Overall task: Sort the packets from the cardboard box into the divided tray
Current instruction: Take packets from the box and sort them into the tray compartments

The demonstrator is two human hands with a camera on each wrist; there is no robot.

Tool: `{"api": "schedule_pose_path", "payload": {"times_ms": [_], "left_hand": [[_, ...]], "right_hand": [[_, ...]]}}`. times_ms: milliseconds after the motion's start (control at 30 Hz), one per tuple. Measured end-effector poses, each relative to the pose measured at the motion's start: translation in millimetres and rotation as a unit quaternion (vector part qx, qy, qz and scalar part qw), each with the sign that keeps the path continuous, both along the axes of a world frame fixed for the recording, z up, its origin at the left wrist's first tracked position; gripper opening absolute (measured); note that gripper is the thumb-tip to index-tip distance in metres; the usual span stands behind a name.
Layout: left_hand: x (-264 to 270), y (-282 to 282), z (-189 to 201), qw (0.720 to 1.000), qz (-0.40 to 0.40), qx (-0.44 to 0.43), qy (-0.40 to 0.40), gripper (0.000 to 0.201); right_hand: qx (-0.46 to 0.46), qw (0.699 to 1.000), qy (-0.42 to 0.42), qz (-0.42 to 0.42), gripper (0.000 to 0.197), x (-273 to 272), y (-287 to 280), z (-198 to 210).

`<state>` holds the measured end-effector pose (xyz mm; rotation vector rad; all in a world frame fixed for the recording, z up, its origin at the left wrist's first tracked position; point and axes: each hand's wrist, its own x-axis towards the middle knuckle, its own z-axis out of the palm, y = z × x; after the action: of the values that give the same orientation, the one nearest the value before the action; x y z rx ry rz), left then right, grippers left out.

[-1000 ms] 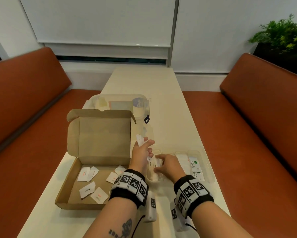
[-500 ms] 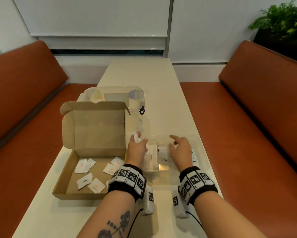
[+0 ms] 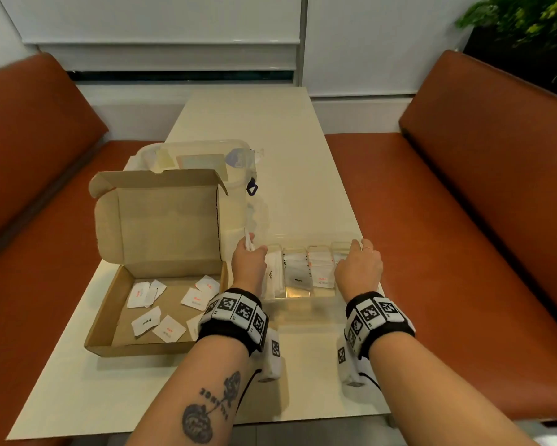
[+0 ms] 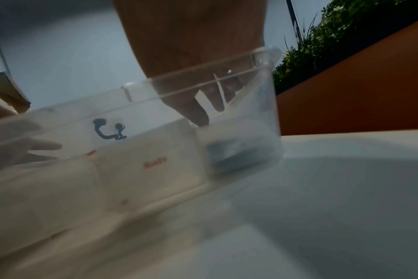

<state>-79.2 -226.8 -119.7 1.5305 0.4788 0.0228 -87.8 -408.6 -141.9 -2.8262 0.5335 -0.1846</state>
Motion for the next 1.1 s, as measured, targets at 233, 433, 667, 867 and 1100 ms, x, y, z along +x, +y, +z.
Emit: {"api": "schedule_pose_path", "payload": {"times_ms": [233,433,667,867,1100], "left_hand": [[-8.7,1.6,-0.6,1.0,-0.005,-0.014,-0.001,0.043],[-9.6,-3.9,7.6,0.98,0.048,-0.188,-0.03,0.034],[-13.4,-16.2,19.4,0.896,0.038,-0.438,-0.071,0.035],[-23.4,-35.3,10.6,0.904,-0.007,-0.419,-0.082,0.031],[-38.0,-48.9,2.9,0.934,0.041,-0.349,-0.069,0.017]], "right_hand": [[-0.005,1.0,-0.007,-0.001,0.052,-10.4,2.0,-2.9],[0.07,0.994,-0.078,0.01,0.046,-12.7,9.7,10.3],[0.457,0.874,-0.076,0.145,0.014,-15.4,41.4,42.8],[0.557,0.815,-0.013,0.159,0.019,-20.9,41.0,40.7],[0.58,0.802,-0.013,0.143,0.017,-18.4,19.5,30.9]]}}
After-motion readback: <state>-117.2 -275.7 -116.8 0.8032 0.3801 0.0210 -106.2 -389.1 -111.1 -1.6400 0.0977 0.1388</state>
